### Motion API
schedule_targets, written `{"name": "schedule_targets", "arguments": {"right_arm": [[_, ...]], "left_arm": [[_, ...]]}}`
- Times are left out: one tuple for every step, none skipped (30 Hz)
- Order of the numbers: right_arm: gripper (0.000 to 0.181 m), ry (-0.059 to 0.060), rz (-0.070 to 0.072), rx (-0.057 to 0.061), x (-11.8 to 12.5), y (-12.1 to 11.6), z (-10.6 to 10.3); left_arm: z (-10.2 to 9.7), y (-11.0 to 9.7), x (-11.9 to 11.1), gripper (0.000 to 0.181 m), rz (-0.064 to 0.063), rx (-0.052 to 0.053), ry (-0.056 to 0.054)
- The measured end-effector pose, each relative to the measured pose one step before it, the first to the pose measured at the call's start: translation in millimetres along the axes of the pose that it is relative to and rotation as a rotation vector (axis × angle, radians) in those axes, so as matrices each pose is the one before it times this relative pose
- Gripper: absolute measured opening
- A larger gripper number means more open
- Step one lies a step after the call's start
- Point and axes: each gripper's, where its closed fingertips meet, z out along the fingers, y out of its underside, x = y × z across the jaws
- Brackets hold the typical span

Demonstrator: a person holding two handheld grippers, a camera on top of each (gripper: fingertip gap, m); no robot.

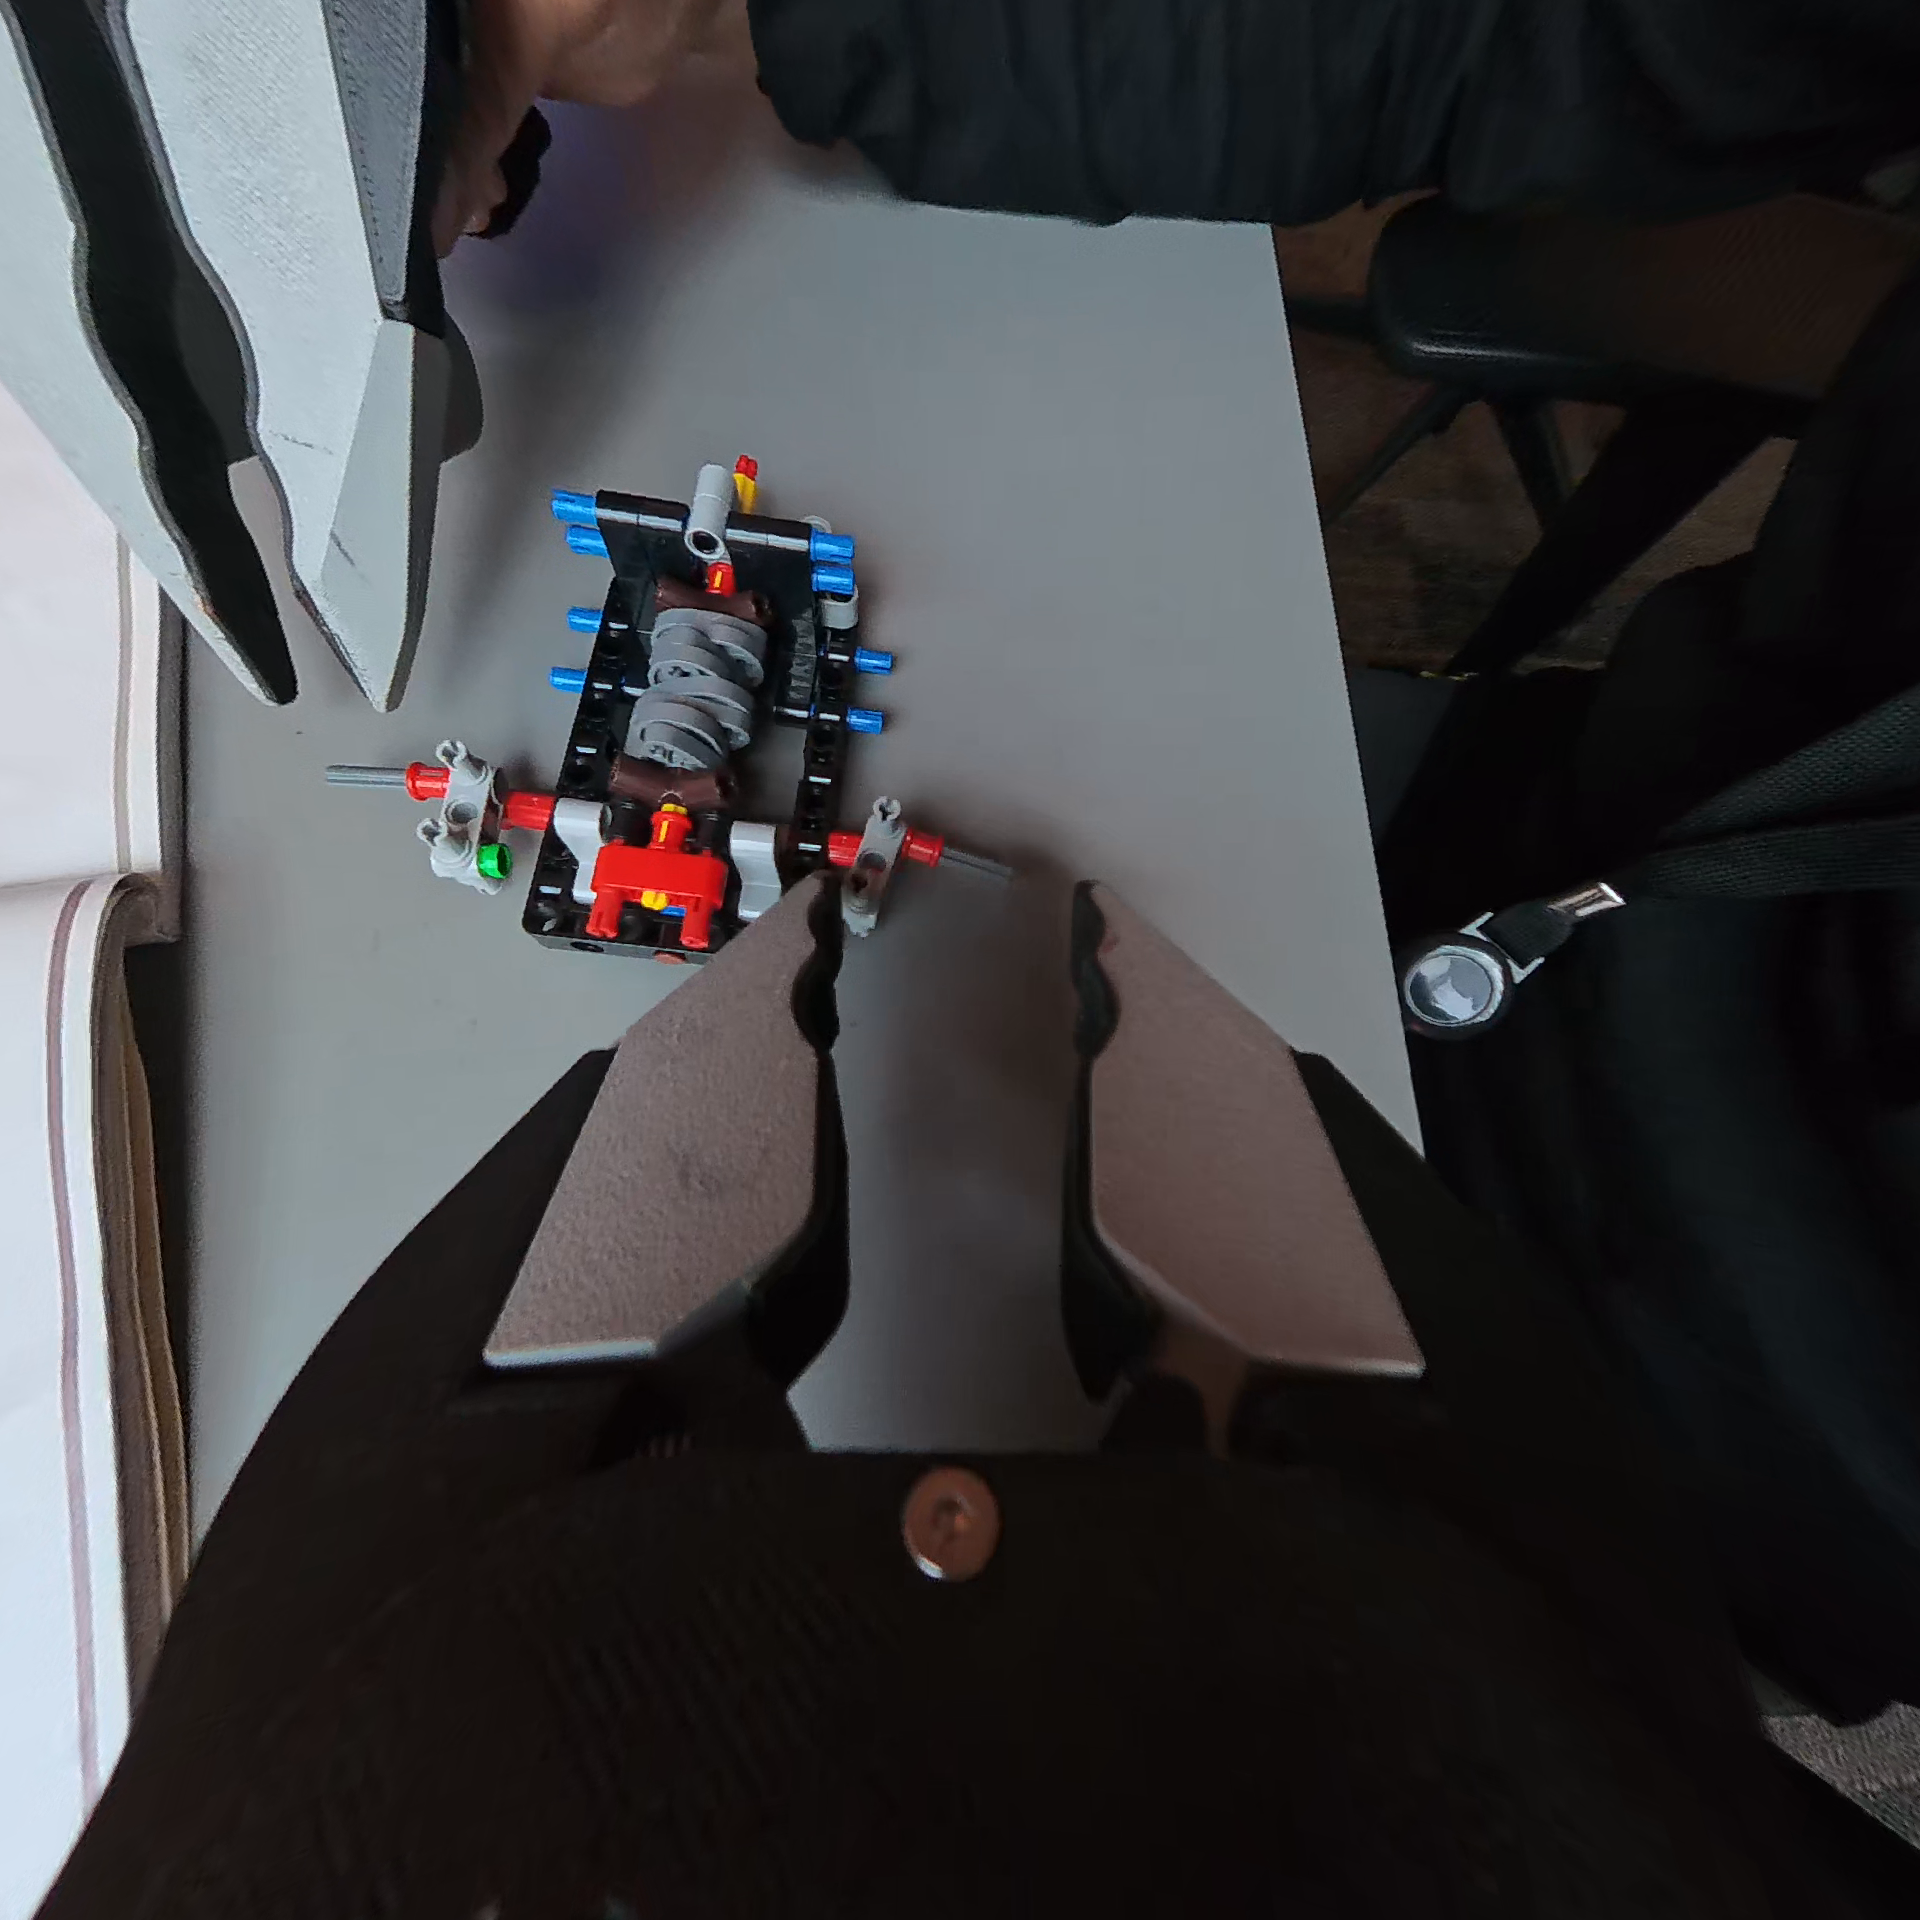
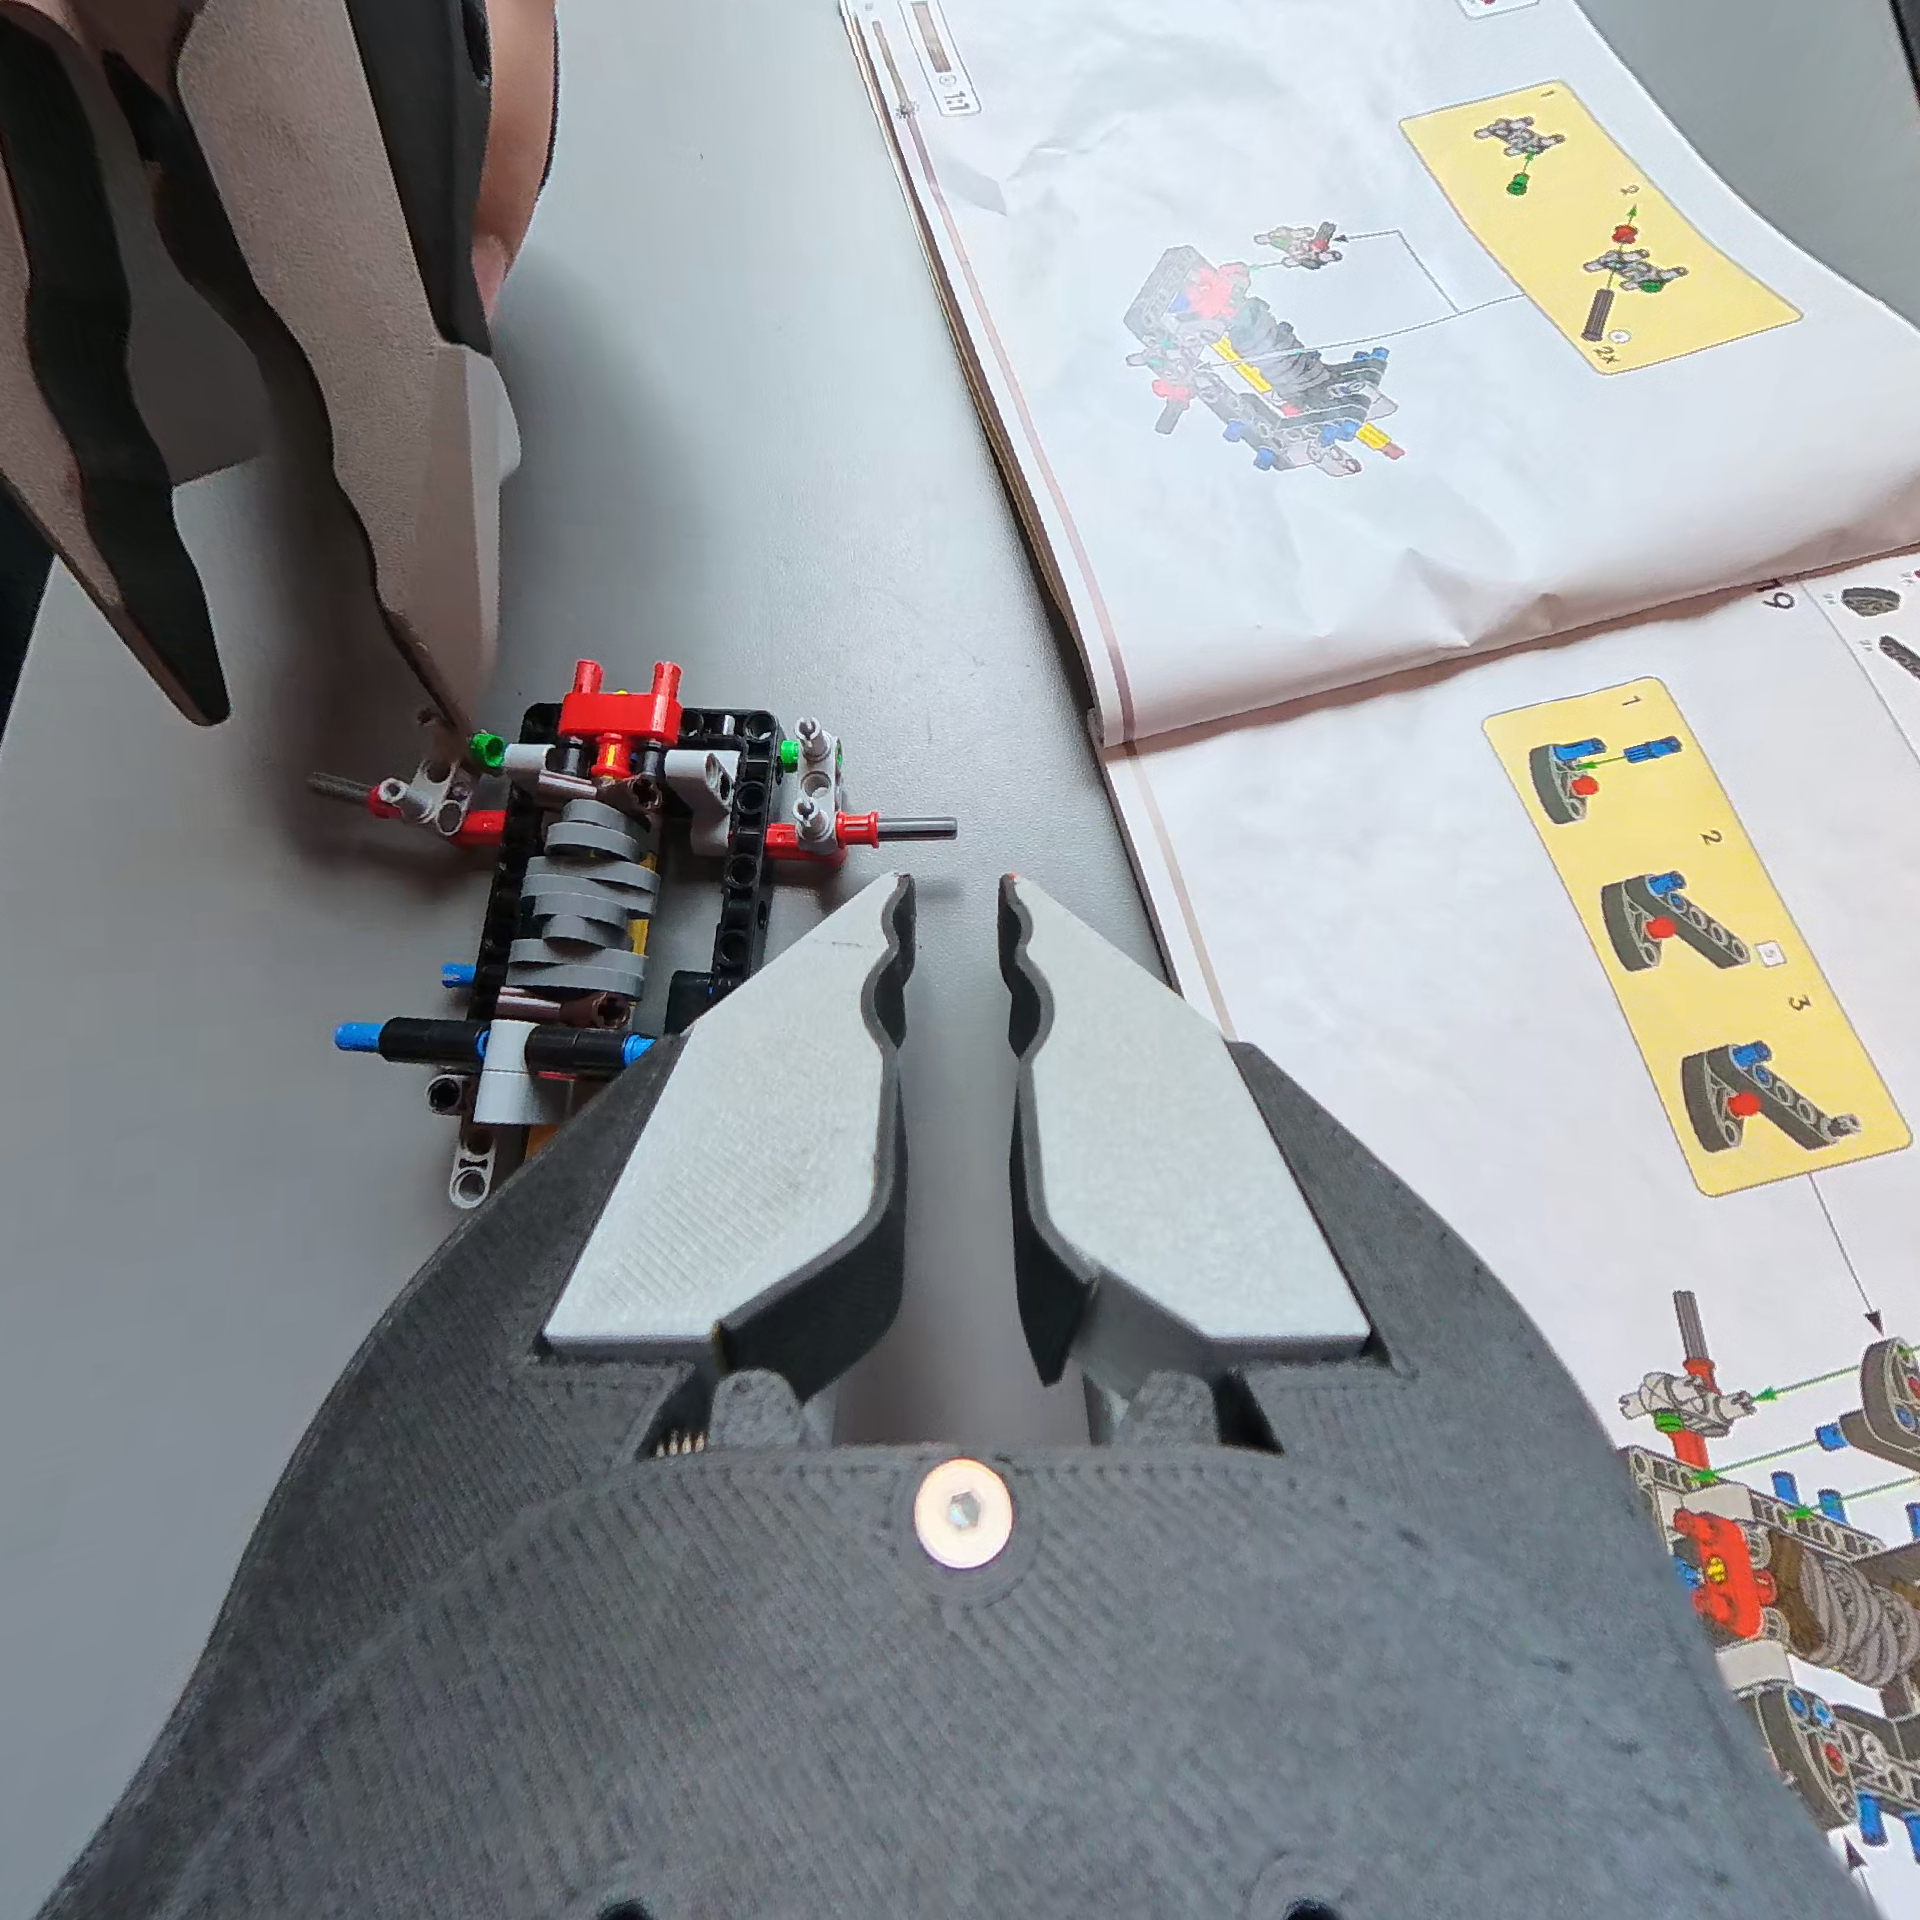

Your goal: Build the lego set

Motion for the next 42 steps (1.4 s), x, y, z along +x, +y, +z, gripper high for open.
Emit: {"name": "schedule_targets", "arguments": {"right_arm": [[0.013, -0.0005, -0.0001, -0.0004, -0.11, 0.00, 0.04], [0.013, -0.0007, -0.0001, -0.0004, -0.22, 0.11, 0.06], [0.013, 0.0001, -0.0002, -0.0012, 0.07, 0.15, 0.09], [0.013, -0.0001, -0.0003, -0.0007, -0.09, 0.13, 0.21], [0.013, -0.0011, 0.0001, -0.0003, -0.21, 0.07, 0.11], [0.013, 0.0001, 0.0003, -0.0006, 0.08, 0.20, 0.13], [0.013, 0.0002, 0.0002, -0.0005, 0.02, 0.14, 0.03], [0.013, -0.0004, 0.0004, -0.0003, -0.04, 0.10, 0.21], [0.013, -0.0009, 0.0004, -0.0004, -0.06, 0.10, 0.07], [0.013, -0.0002, -0.0002, -0.0006, -0.13, 0.05, 0.15], [0.013, 0.0005, -0.0007, -0.0007, -0.03, 0.09, -0.03], [0.013, 0.0005, -0.0007, 0.0001, 0.03, -0.04, -0.10], [0.013, 0.0006, -0.0004, 0.0013, -0.01, -0.20, -0.18], [0.013, -0.0004, 0.0007, 0.0015, 0.06, -0.05, -0.08], [0.013, -0.0014, 0.0019, 0.0009, 0.15, 0.04, -0.01], [0.013, -0.0011, 0.0021, -0.0005, 0.22, 0.44, 0.26], [0.013, -0.0011, 0.0017, -0.0022, 0.14, 0.65, 0.33], [0.013, -0.0009, 0.0007, -0.0012, 0.09, 0.27, 0.23], [0.013, 0.0011, -0.0008, 0.0011, 0.18, -0.06, -0.03], [0.013, 0.0017, -0.0023, 0.0019, 0.11, -0.35, -0.35], [0.013, 0.0037, -0.0024, 0.0031, 0.41, -0.53, -0.57], [0.013, 0.0032, -0.0013, 0.0039, 0.52, -0.52, -0.66], [0.013, 0.0023, -0.0012, 0.0058, 0.36, -0.70, -0.63], [0.012, 0.0012, -0.0015, 0.0087, 0.34, -1.08, -0.63], [0.012, 0.0003, -0.0014, 0.0083, 0.24, -0.90, -0.36], [0.012, 0.0017, -0.0031, 0.0072, 0.36, -0.65, -0.22], [0.011, 0.0047, -0.0066, 0.0082, 0.68, -0.64, -0.02], [0.011, 0.0104, -0.0095, 0.0103, 1.38, -0.74, 0.17], [0.010, 0.0158, -0.0094, 0.0084, 2.16, -0.27, 0.38], [0.010, 0.0205, -0.0067, 0.0029, 3.09, 0.78, 0.43], [0.010, 0.0227, -0.0032, -0.0026, 3.74, 1.60, 0.31], [0.010, 0.0199, 0.0009, -0.0001, 3.44, 1.24, 0.06], [0.010, 0.0170, 0.0049, 0.0057, 3.18, 0.33, -0.48], [0.010, 0.0164, 0.0082, 0.0123, 3.21, -0.88, -1.26], [0.010, 0.0179, 0.0098, 0.0153, 3.54, -1.34, -1.69], [0.010, 0.0199, 0.0087, 0.0130, 3.97, -1.16, -1.71], [0.011, 0.0212, 0.0051, 0.0096, 4.12, -0.88, -1.57], [0.010, 0.0225, 0.0027, 0.0089, 4.36, -0.91, -1.31], [0.011, 0.0209, 0.0039, 0.0095, 4.22, -0.83, -0.95], [0.011, 0.0120, 0.0069, 0.0089, 3.19, -0.56, -0.46], [0.010, 0.0033, 0.0098, 0.0045, 1.95, 0.11, -0.09], [0.011, 0.0046, 0.0102, -0.0024, 2.19, 1.18, 0.18]], "left_arm": [[-0.48, 0.01, -0.95, 0.043, 0.0001, -0.0004, -0.0050], [-0.58, 0.17, -0.23, 0.043, -0.0002, -0.0012, -0.0004], [-0.55, -0.29, 0.67, 0.042, -0.0002, 0.0014, 0.0049], [-0.68, -0.77, 0.49, 0.041, 0.0000, 0.0040, 0.0027], [-0.58, -0.72, 0.46, 0.041, -0.0003, 0.0035, 0.0038], [-0.47, -0.49, 0.54, 0.041, -0.0023, 0.0022, 0.0048], [0.03, 0.23, -0.42, 0.041, -0.0043, 0.0000, 0.0005], [0.54, 1.14, -0.64, 0.043, -0.0051, -0.0042, 0.0002], [1.01, 1.99, -0.16, 0.044, -0.0047, -0.0084, 0.0039], [1.17, 1.58, 0.42, 0.043, -0.0024, -0.0056, 0.0057], [1.08, 0.78, 1.04, 0.043, -0.0012, -0.0032, 0.0064], [0.56, -0.24, 1.06, 0.043, 0.0012, -0.0002, 0.0043], [0.06, -0.64, 0.85, 0.043, 0.0030, -0.0005, 0.0011], [-0.30, -0.52, 0.29, 0.043, 0.0038, -0.0016, -0.0020], [-0.75, -0.76, 0.00, 0.043, 0.0022, 0.0008, -0.0034], [-1.10, -1.11, -0.22, 0.044, 0.0004, 0.0030, -0.0027], [-1.47, -0.70, -0.99, 0.044, -0.0003, 0.0024, -0.0046], [-2.14, -0.40, -1.74, 0.045, 0.0012, 0.0022, -0.0075], [-2.82, -0.14, -3.32, 0.045, 0.0016, 0.0014, -0.0136], [-3.72, 0.57, -5.10, 0.046, 0.0016, -0.0027, -0.0203], [-4.76, 0.73, -6.83, 0.047, 0.0002, -0.0043, -0.0271], [-5.62, 0.14, -8.16, 0.048, 0.0001, -0.0005, -0.0307], [-6.34, -0.81, -10.03, 0.050, 0.0011, 0.0047, -0.0367], [-6.60, -1.17, -12.03, 0.051, 0.0019, 0.0095, -0.0414], [-6.02, -0.85, -13.61, 0.051, -0.0022, 0.0075, -0.0420], [-4.92, -0.24, -15.08, 0.054, -0.0055, 0.0006, -0.0464], [-2.99, -1.46, -15.22, 0.056, 0.0012, 0.0045, -0.0472], [-0.86, -3.08, -15.00, 0.056, 0.0024, 0.0150, -0.0480], [1.34, -2.65, -13.11, 0.055, -0.0072, 0.0133, -0.0382], [3.78, -1.30, -10.23, 0.055, -0.0171, 0.0060, -0.0238], [5.53, 0.99, -8.91, 0.054, -0.0259, -0.0053, -0.0205], [5.38, 2.23, -8.28, 0.051, -0.0253, -0.0119, -0.0270], [4.03, 0.70, -6.29, 0.049, -0.0110, 0.0032, -0.0310], [2.54, -1.29, -4.41, 0.047, 0.0014, 0.0271, -0.0345], [2.17, -0.48, -1.45, 0.043, -0.0048, 0.0304, -0.0235], [2.14, 1.34, 2.92, 0.042, -0.0052, 0.0134, 0.0038], [1.20, 2.42, 1.37, 0.042, 0.0005, -0.0012, -0.0066], [0.42, 1.33, 0.32, 0.041, 0.0084, 0.0019, -0.0137], [0.28, -0.95, 3.33, 0.040, 0.0127, 0.0136, 0.0048], [0.89, -1.73, 6.73, 0.037, 0.0115, 0.0158, 0.0245], [2.06, -1.21, 6.91, 0.036, 0.0071, 0.0091, 0.0245], [3.40, 0.86, 6.79, 0.035, 0.0037, -0.0069, 0.0233]]}}
